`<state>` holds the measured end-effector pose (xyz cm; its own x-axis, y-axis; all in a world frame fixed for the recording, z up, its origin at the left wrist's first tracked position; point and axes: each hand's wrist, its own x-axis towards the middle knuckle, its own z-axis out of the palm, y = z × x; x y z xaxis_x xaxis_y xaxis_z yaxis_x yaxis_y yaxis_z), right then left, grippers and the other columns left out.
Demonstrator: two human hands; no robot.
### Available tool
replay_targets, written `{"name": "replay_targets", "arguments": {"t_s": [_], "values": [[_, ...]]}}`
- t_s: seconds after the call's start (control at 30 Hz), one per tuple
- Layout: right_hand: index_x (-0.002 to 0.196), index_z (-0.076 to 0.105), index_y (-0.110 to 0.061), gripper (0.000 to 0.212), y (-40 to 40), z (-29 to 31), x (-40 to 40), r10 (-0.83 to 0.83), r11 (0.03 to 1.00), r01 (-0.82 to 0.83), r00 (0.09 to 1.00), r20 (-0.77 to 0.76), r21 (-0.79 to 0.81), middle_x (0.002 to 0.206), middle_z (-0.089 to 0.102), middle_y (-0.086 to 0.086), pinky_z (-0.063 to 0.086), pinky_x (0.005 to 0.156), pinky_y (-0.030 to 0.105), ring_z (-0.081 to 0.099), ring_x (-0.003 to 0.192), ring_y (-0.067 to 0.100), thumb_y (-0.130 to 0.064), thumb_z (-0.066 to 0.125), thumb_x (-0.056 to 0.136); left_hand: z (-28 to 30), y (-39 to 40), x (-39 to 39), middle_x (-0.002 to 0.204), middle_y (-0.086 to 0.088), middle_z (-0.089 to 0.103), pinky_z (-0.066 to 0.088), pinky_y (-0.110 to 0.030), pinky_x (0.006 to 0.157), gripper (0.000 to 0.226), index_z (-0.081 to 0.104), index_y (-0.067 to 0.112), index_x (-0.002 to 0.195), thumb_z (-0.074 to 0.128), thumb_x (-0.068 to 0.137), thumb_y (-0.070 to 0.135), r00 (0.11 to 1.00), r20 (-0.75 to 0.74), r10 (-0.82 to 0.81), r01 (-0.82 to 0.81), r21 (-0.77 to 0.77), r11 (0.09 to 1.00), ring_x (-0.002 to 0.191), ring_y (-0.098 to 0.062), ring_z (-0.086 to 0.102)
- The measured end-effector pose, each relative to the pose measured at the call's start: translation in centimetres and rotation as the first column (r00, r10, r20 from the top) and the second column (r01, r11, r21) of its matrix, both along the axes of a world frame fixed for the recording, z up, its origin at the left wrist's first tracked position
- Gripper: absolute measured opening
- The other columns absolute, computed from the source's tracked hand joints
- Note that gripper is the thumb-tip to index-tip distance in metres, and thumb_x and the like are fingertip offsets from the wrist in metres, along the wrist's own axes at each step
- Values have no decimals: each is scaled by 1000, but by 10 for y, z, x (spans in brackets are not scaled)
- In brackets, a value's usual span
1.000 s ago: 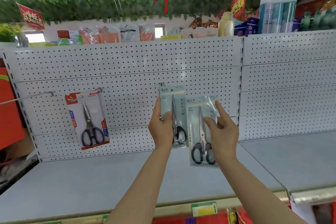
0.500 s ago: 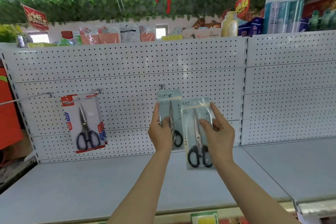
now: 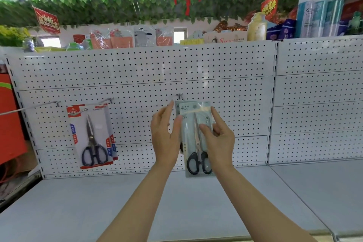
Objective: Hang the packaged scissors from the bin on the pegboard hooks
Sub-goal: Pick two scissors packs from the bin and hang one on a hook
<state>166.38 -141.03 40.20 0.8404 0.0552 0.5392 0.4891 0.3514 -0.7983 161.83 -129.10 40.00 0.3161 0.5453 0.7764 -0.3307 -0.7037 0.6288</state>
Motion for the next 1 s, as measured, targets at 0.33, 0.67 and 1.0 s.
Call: {"name": "replay_targets", "arguments": {"t_s": [0.33, 0.67, 1.0], "values": [[133, 57, -34, 51, 28, -12, 12, 48, 996, -45, 998, -36, 75, 61, 31, 4, 41, 55, 16, 32, 55, 10, -13, 70, 88, 20, 4, 9, 138, 16, 39, 48, -26, 83, 53, 56, 34, 133, 74, 83, 35, 978, -190, 91, -36, 274, 961, 109, 4, 40], [132, 57, -33, 51, 37, -11, 26, 43, 996, -39, 997, -60, 79, 61, 30, -1, 43, 57, 13, 32, 54, 8, -13, 71, 87, 25, 11, 23, 136, 17, 41, 38, -8, 84, 55, 57, 32, 133, 77, 82, 31, 974, -219, 50, 3, 236, 972, 110, 4, 44], [132, 59, -33, 44, 50, -18, 46, -119, 980, 113, 993, -26, -162, 95, 65, -2, 52, 76, 21, 59, 77, 11, -25, 68, 89, 17, 24, 41, 141, 13, 40, 50, -31, 80, 56, 51, 35, 137, 71, 85, 35, 914, -319, 249, -138, 332, 933, 121, -13, 37]]}}
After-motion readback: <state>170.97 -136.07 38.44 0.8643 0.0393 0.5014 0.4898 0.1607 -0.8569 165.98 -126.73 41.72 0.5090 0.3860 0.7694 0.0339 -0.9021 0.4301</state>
